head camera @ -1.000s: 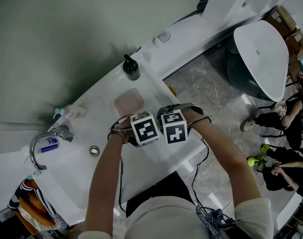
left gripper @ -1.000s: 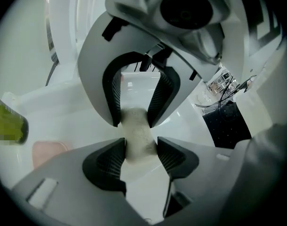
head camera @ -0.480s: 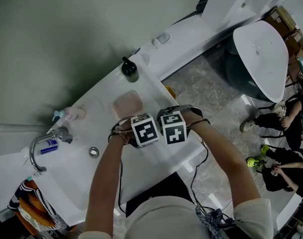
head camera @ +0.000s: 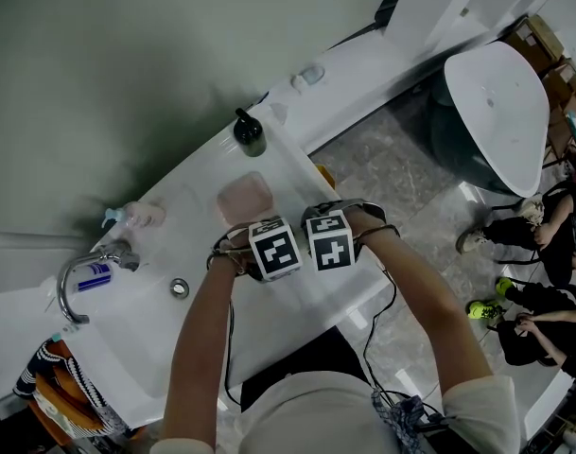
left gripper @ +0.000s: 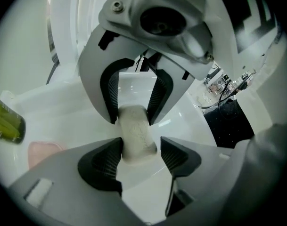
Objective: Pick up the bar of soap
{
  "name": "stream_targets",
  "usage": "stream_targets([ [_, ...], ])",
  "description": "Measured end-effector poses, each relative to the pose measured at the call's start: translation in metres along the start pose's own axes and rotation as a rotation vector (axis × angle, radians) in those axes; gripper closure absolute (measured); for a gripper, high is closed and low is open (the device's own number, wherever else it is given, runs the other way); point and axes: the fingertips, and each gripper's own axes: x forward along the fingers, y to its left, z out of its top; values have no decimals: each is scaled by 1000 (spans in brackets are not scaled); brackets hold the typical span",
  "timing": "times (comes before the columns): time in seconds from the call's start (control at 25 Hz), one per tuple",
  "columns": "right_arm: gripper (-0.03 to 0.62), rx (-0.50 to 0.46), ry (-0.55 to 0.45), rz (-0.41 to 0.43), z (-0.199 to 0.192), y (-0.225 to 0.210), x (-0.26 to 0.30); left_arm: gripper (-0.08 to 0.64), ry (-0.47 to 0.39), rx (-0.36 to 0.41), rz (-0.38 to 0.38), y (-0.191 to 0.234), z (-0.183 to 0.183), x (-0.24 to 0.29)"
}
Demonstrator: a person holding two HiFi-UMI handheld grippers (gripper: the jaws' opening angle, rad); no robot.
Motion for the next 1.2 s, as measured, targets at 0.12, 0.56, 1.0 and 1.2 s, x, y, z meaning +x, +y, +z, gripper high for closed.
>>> stream_targets([
  [0.12, 359, 27, -29, -14, -2, -3, -5, 267, -19, -22, -15, -3, 0, 0],
  [0.56, 359, 218, -215, -96, 0, -1, -48, 229, -190, -146, 95, 6, -6, -47],
  [1.0, 360, 550, -546, -400, 8, -1, -103, 235, -721, -365, 377, -12, 1, -118],
  [1.2, 360, 650, -635, -546, 12, 9, -120, 235, -976, -524, 517, -22, -13, -159],
])
